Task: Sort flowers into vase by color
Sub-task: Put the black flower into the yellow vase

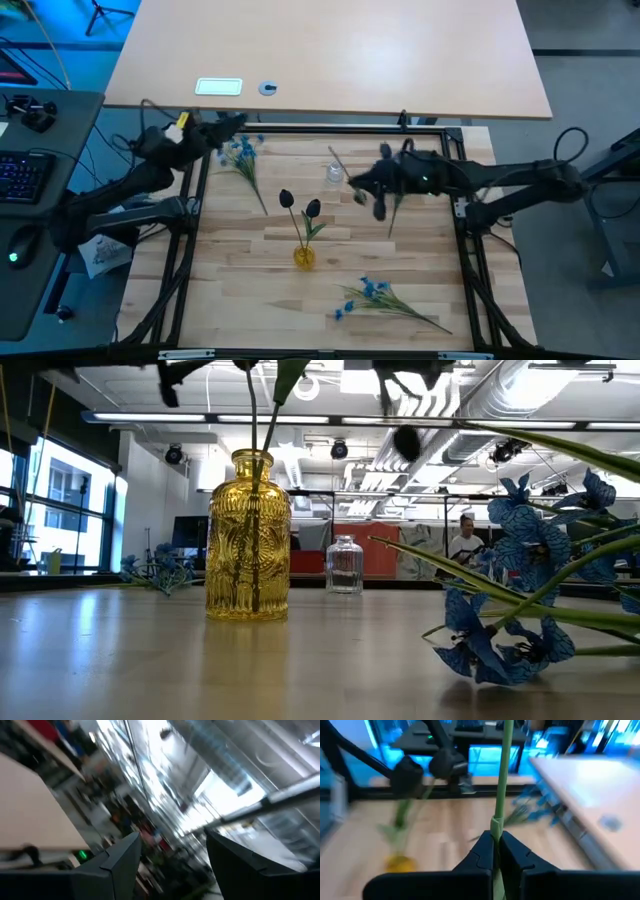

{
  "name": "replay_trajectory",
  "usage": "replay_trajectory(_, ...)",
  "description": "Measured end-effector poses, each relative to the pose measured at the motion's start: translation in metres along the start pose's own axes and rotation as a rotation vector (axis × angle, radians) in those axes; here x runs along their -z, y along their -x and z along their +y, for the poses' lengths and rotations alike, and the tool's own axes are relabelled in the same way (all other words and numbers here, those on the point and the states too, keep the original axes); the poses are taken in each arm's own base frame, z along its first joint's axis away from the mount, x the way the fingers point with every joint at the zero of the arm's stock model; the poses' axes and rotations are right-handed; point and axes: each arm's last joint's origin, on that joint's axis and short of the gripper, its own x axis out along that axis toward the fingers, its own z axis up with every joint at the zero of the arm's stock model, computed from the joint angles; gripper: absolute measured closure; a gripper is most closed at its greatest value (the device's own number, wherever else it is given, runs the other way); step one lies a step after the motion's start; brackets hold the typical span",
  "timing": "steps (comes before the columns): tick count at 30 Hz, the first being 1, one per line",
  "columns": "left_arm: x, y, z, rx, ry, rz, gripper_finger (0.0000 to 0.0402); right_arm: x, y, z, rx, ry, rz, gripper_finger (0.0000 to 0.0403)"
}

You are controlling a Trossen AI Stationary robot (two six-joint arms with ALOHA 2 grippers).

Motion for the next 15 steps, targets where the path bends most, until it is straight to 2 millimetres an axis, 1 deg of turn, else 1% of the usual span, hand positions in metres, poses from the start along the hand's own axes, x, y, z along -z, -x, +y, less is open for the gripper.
replay_trajectory(3, 0.0, -0.021, -0.012, 0.054, 0.012, 0.093, 0.0188, -0.014, -0.014, -0.014, 0.051, 0.171, -0.013, 0.0402)
replay_trajectory(6, 0.001, -0.045, -0.024, 0.046, 0.003, 0.165, 0.0188, -0.033, -0.023, -0.028, 0.099, 0.319, -0.015, 0.0402)
replay_trajectory(11, -0.001, -0.077, -0.039, -0.002, 0.031, 0.299, 0.0188, -0.066, -0.026, -0.052, 0.181, 0.501, 0.018, 0.0402)
replay_trajectory(13, -0.003, -0.087, -0.044, 0.006, 0.086, 0.341, 0.0188, -0.079, -0.024, -0.058, 0.221, 0.558, 0.027, 0.0402)
replay_trajectory(15, -0.003, -0.096, -0.046, 0.017, 0.176, 0.371, 0.0188, -0.089, -0.024, -0.062, 0.244, 0.631, 0.032, 0.0402)
